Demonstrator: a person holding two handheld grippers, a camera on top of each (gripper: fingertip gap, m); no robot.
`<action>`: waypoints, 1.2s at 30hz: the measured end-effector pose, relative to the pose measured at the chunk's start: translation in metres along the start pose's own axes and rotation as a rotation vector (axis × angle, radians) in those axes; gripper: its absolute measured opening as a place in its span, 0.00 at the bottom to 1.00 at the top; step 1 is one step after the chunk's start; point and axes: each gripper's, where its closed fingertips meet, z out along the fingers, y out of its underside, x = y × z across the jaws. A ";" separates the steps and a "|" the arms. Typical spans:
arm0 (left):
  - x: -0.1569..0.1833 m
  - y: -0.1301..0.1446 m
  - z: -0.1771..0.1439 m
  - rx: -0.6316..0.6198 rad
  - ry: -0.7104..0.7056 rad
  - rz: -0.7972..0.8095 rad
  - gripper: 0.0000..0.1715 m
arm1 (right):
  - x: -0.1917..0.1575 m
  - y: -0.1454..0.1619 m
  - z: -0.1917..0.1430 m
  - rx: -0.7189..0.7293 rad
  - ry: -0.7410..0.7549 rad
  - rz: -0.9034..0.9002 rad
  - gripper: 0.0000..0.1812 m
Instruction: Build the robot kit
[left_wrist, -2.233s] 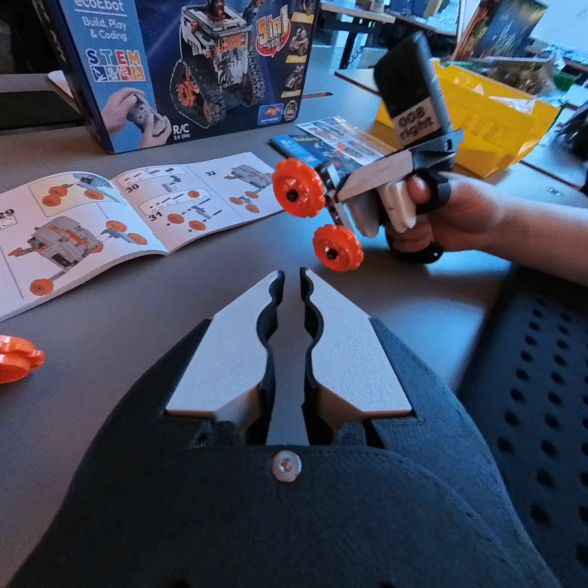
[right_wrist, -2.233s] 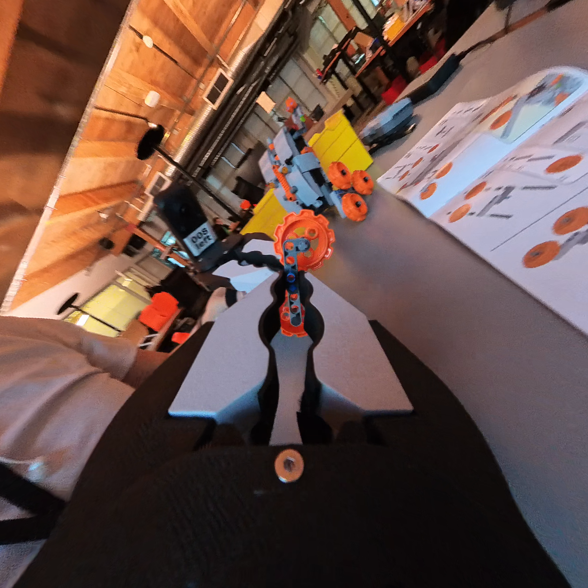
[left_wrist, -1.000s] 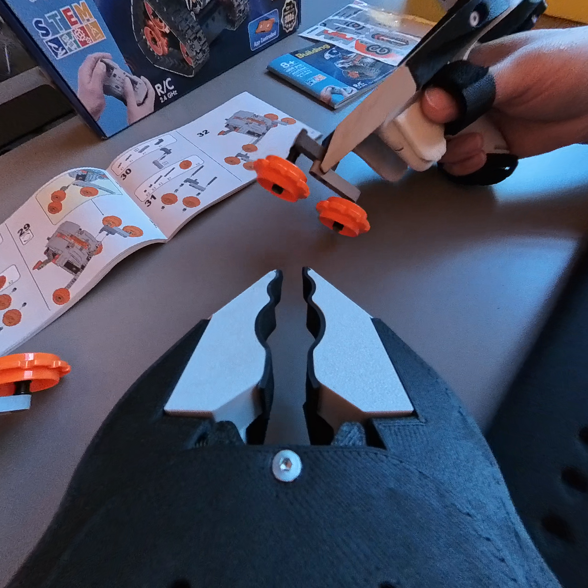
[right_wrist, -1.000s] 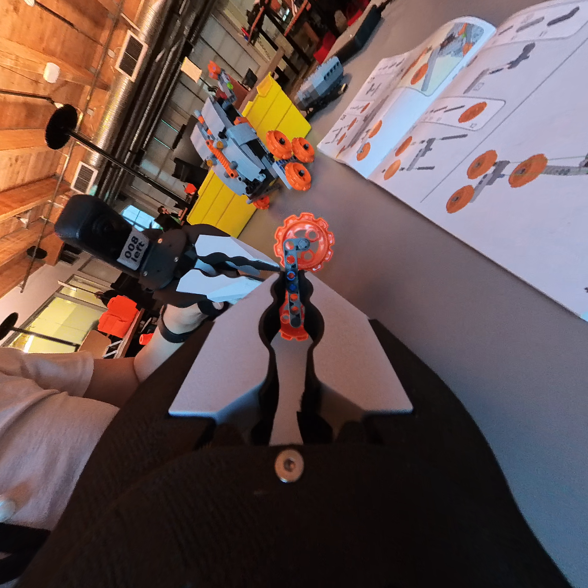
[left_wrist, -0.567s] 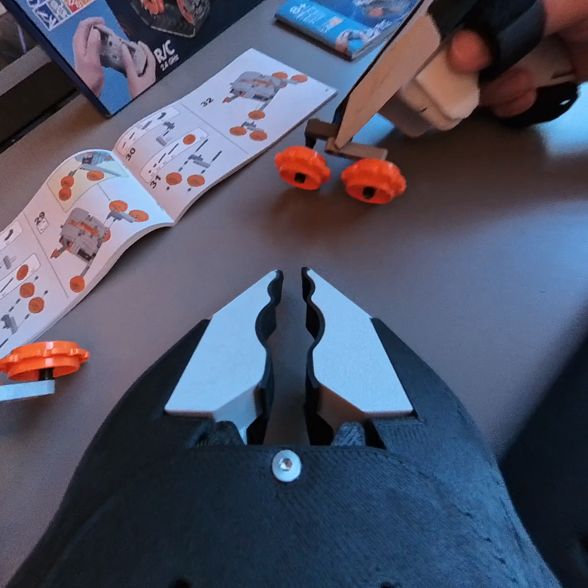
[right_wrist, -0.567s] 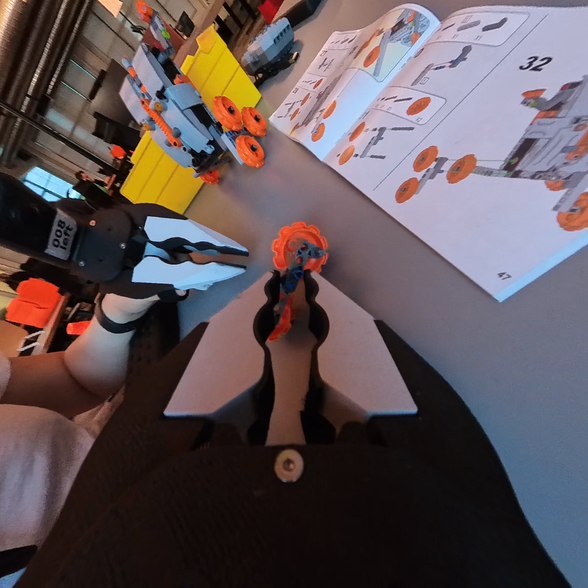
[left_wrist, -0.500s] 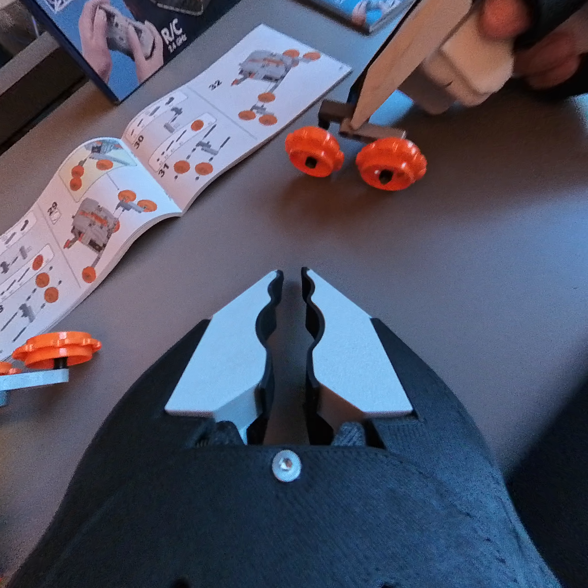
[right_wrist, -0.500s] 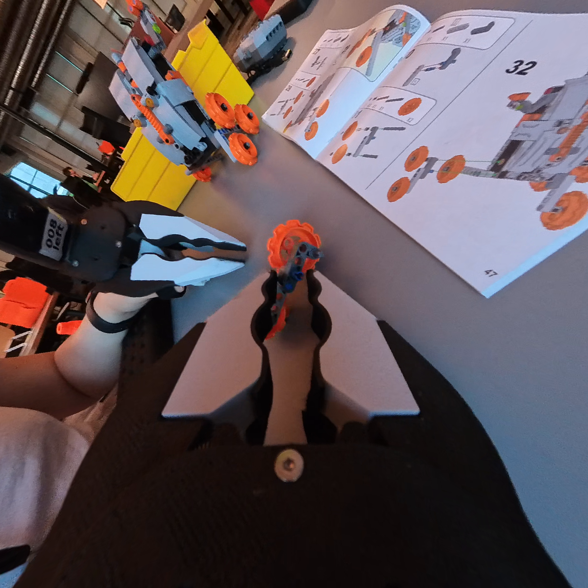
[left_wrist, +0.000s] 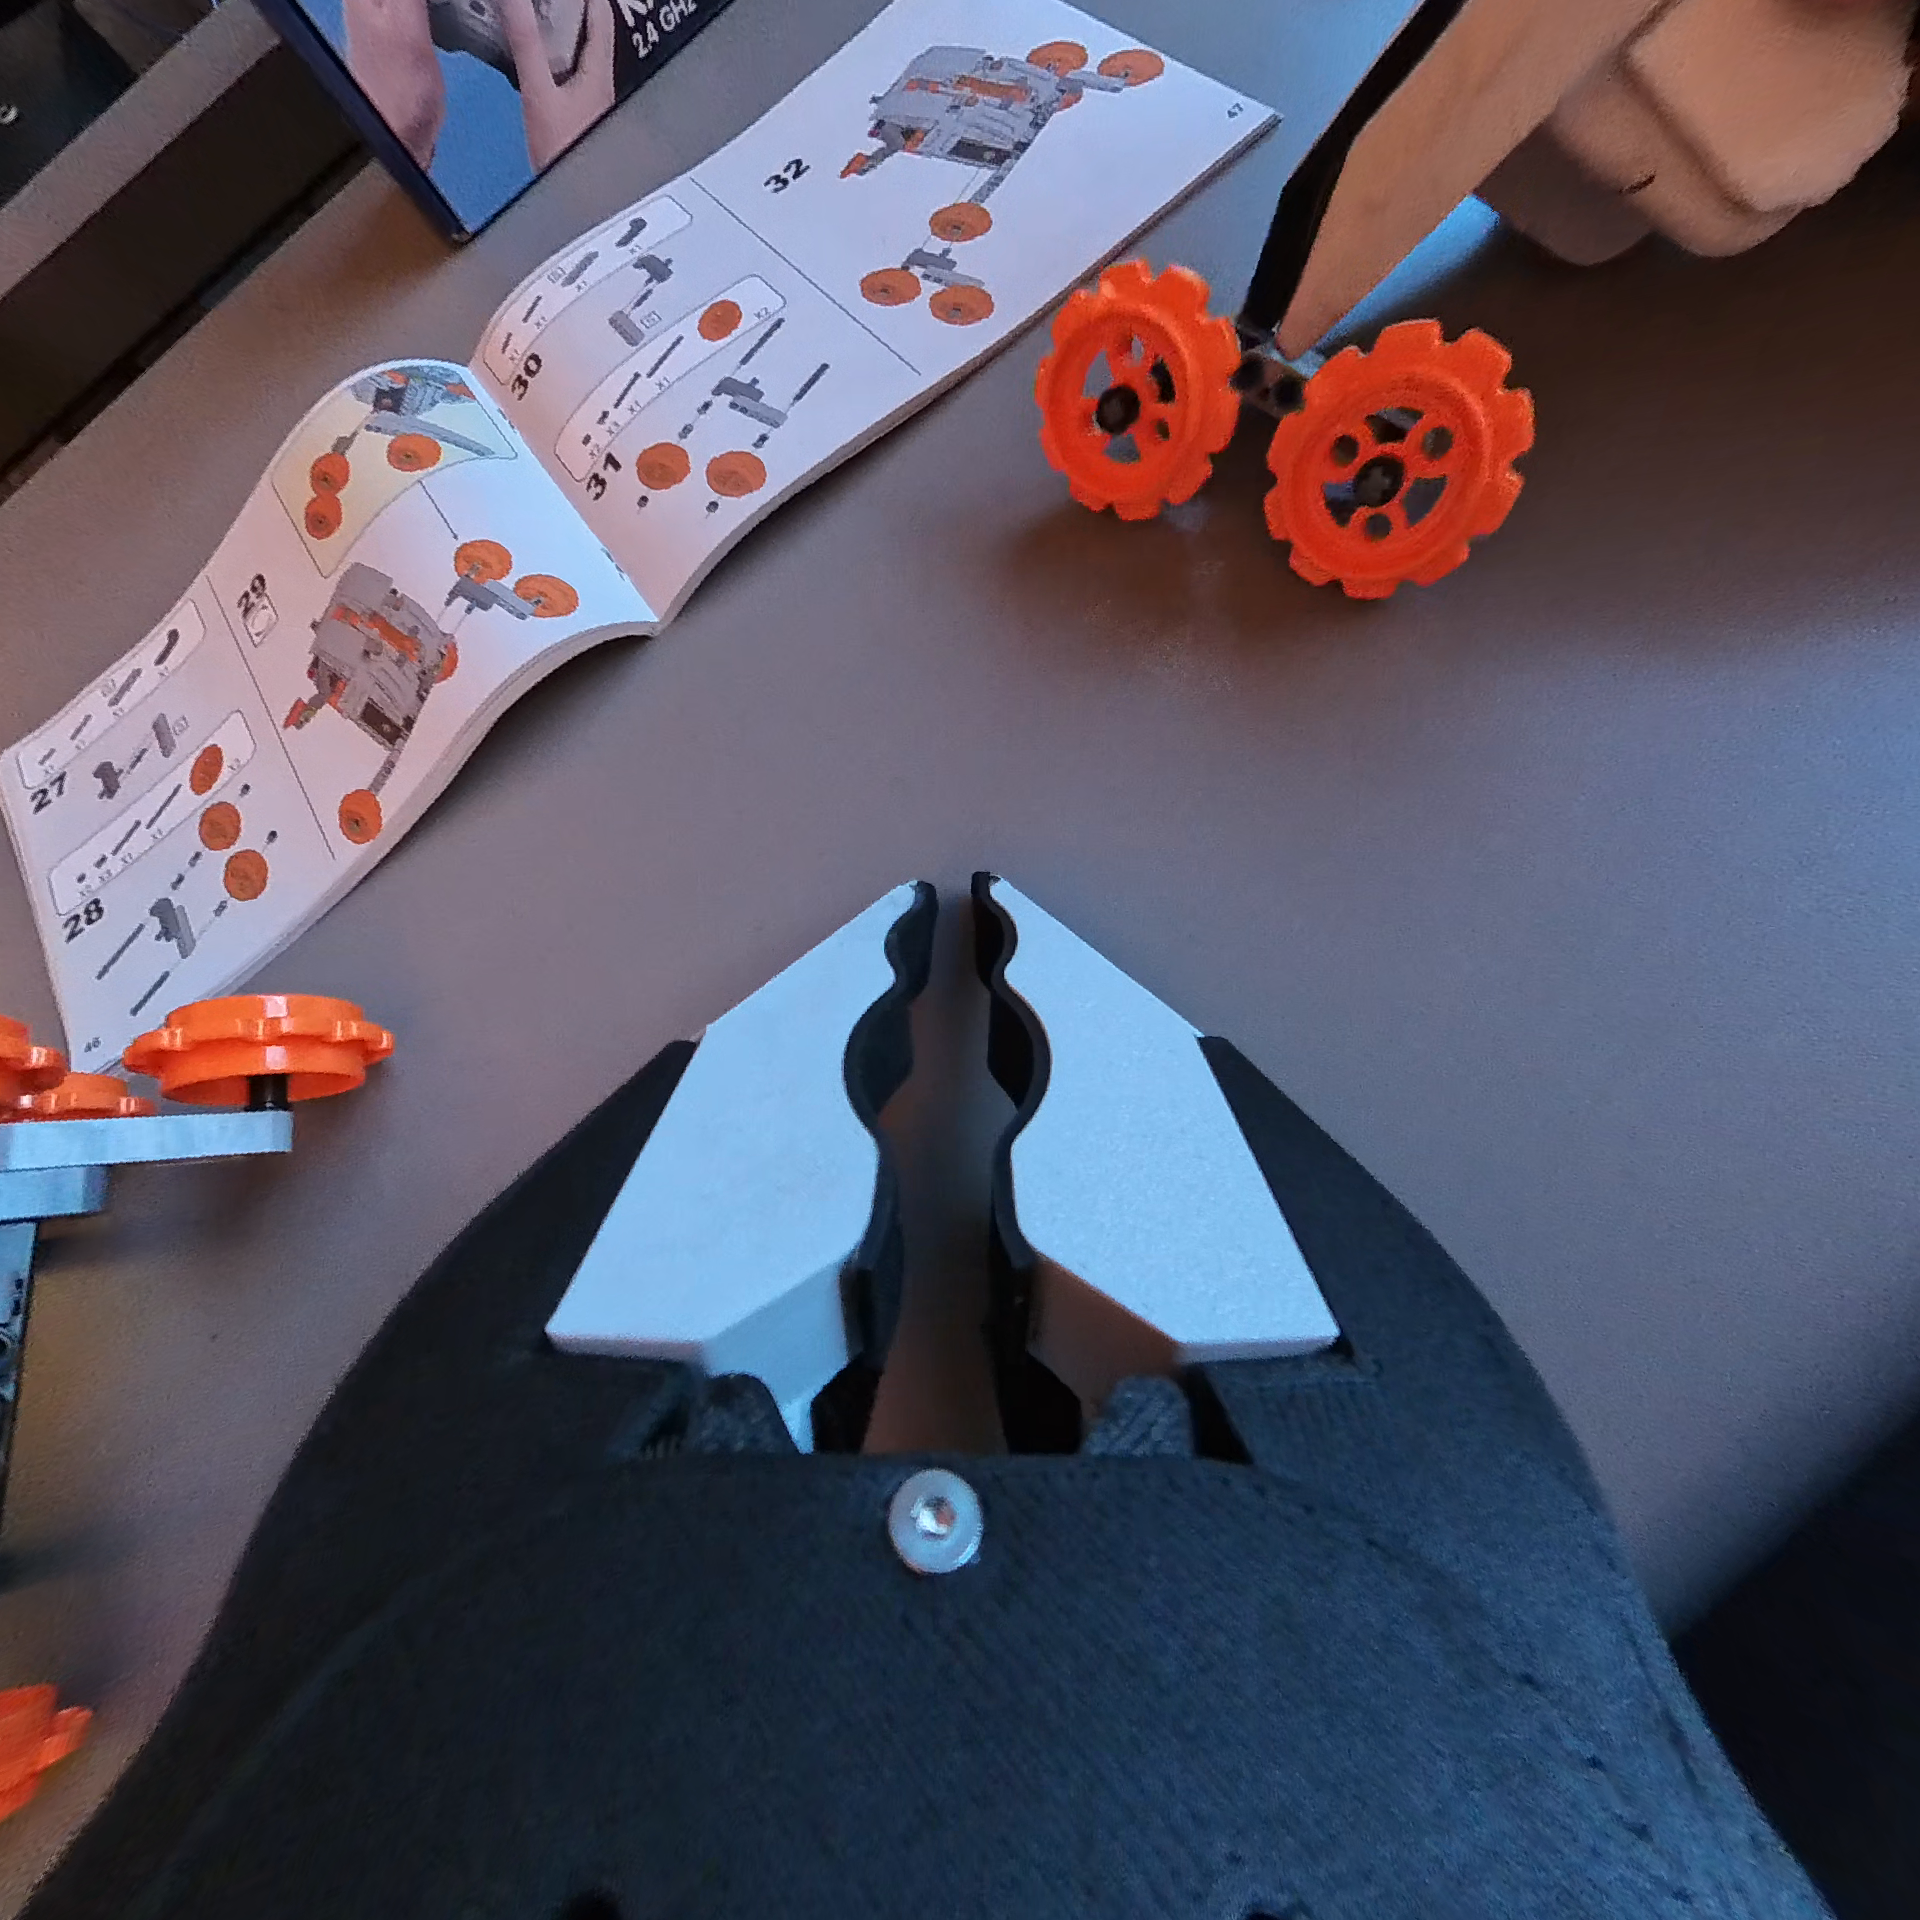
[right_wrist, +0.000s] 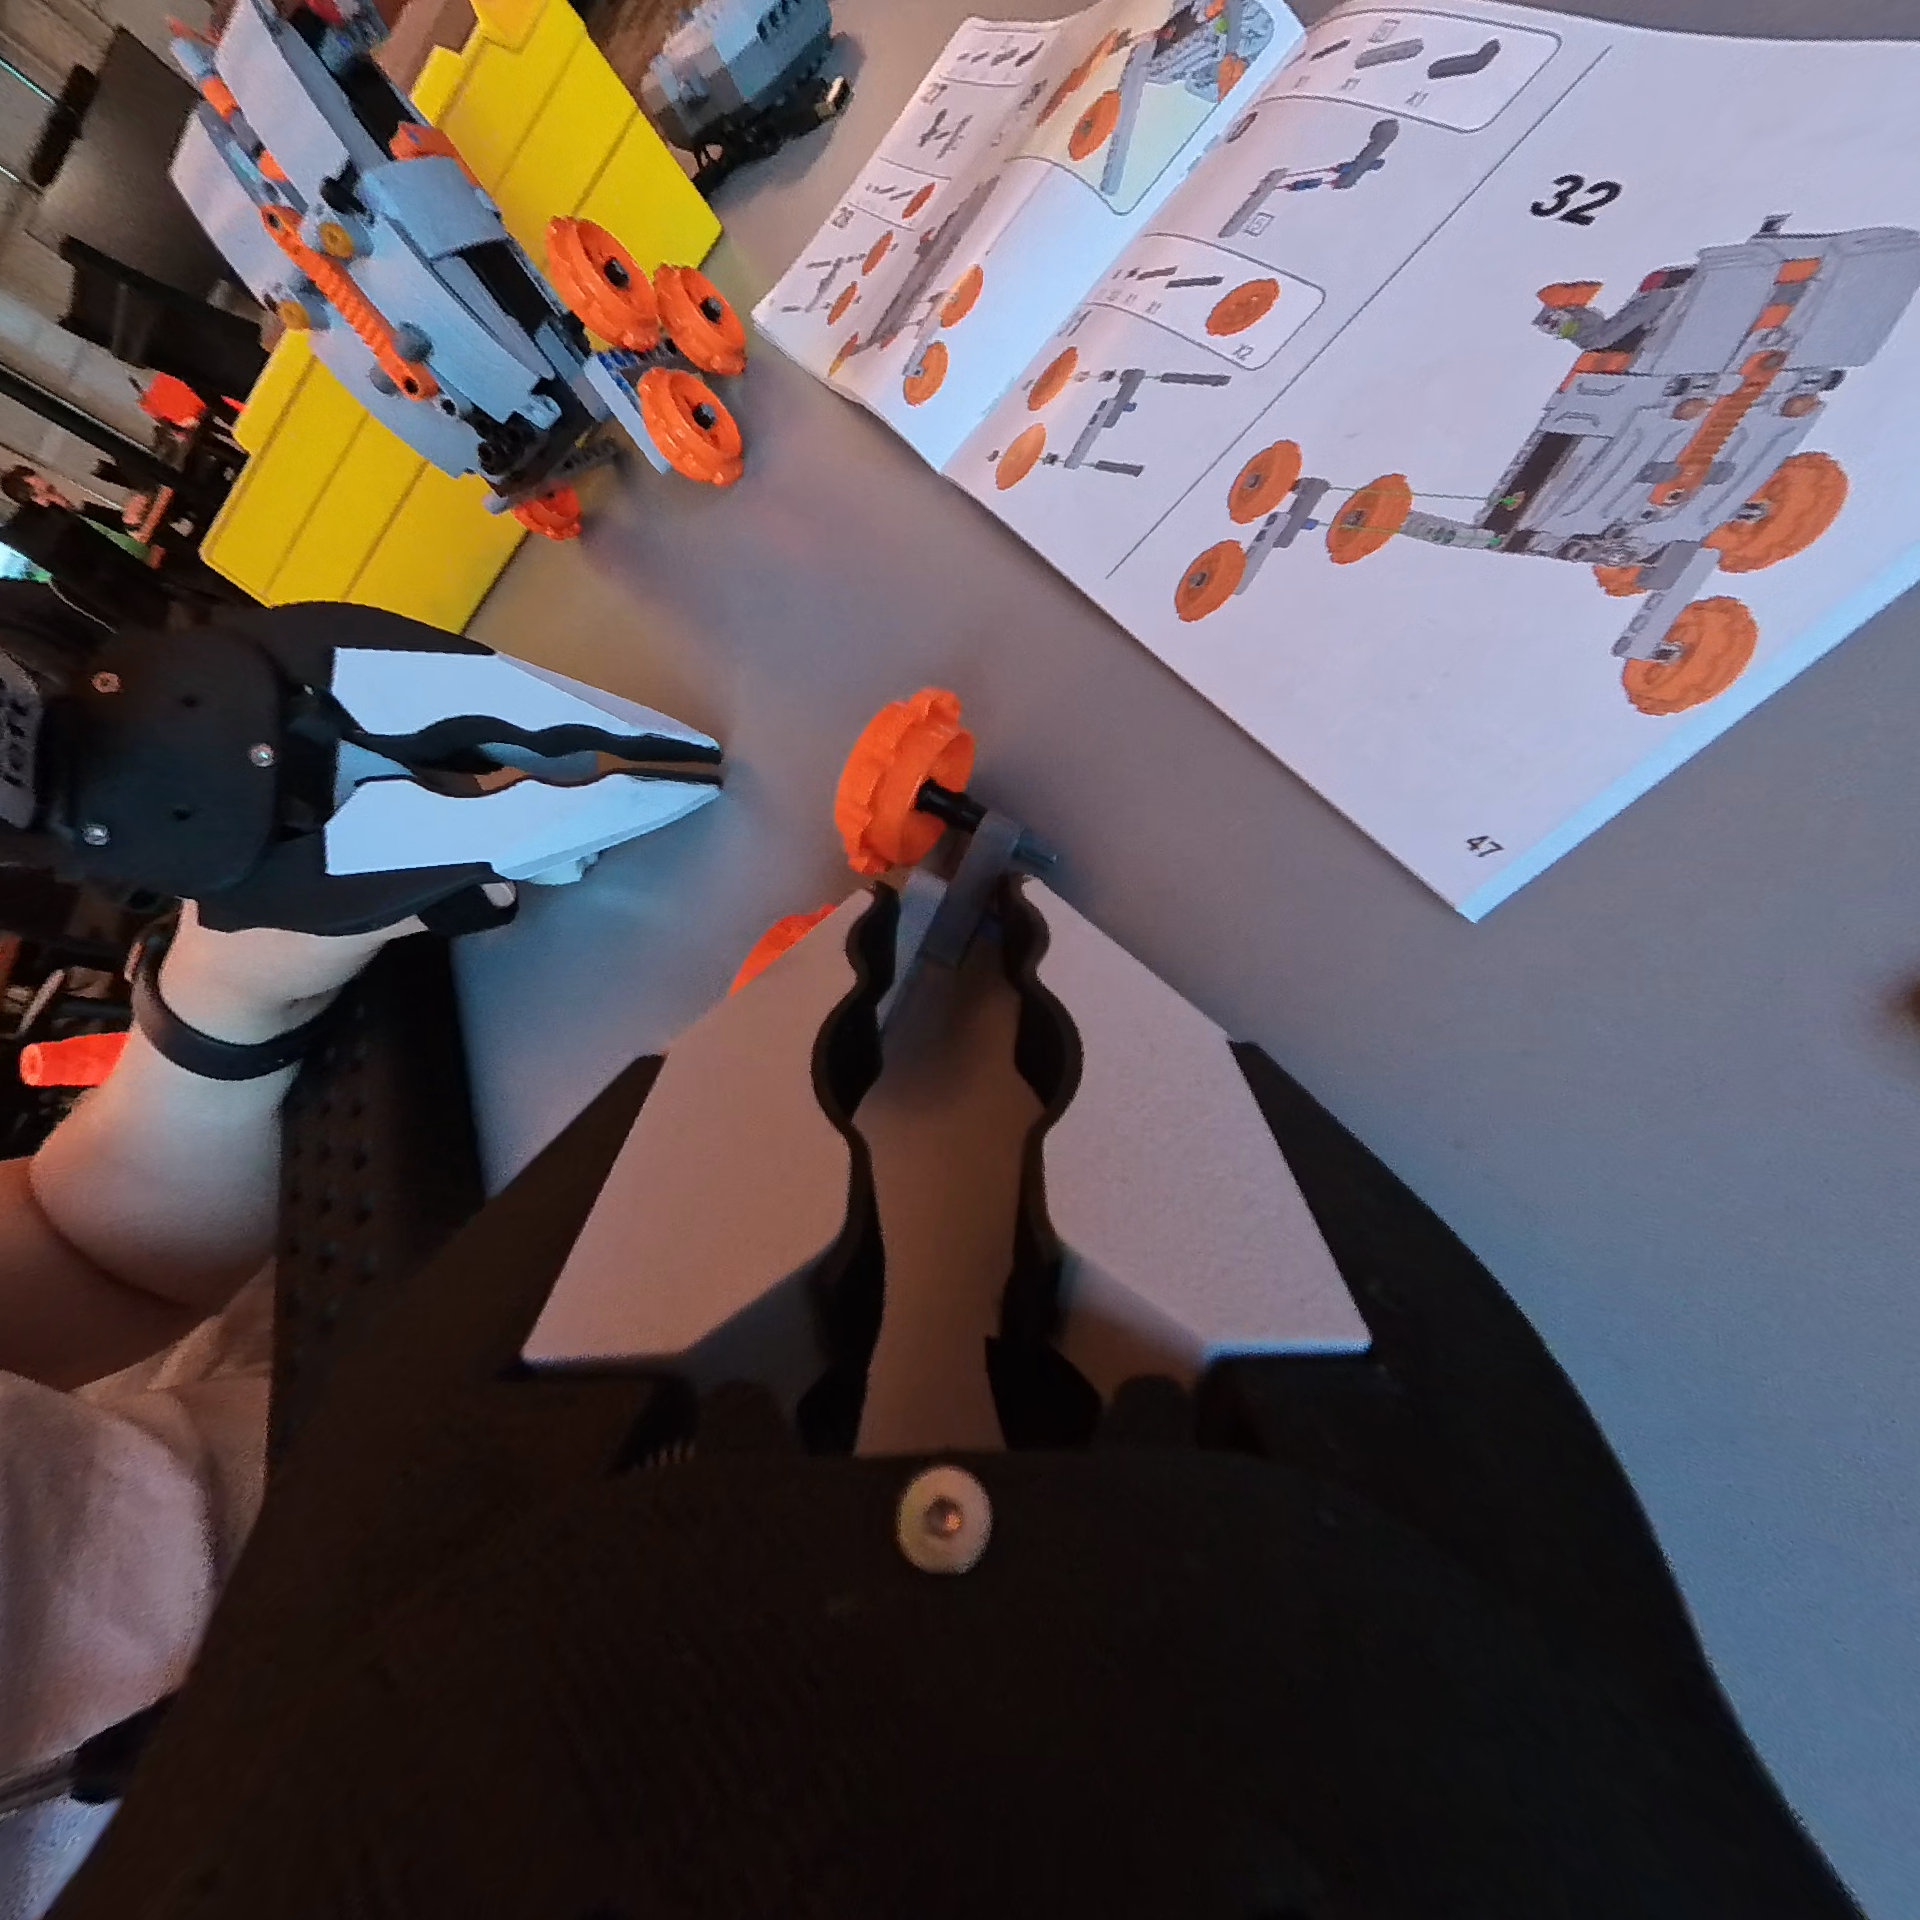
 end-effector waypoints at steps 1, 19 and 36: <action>0.000 0.000 0.000 0.000 0.002 -0.003 0.03 | 0.000 0.001 0.000 -0.006 0.005 -0.010 0.10; -0.001 -0.001 0.002 0.003 0.008 -0.047 0.04 | 0.007 -0.026 -0.018 0.043 0.478 -0.642 0.20; -0.001 -0.001 0.002 0.008 0.029 -0.081 0.03 | 0.066 -0.058 -0.071 0.188 0.975 -0.513 0.22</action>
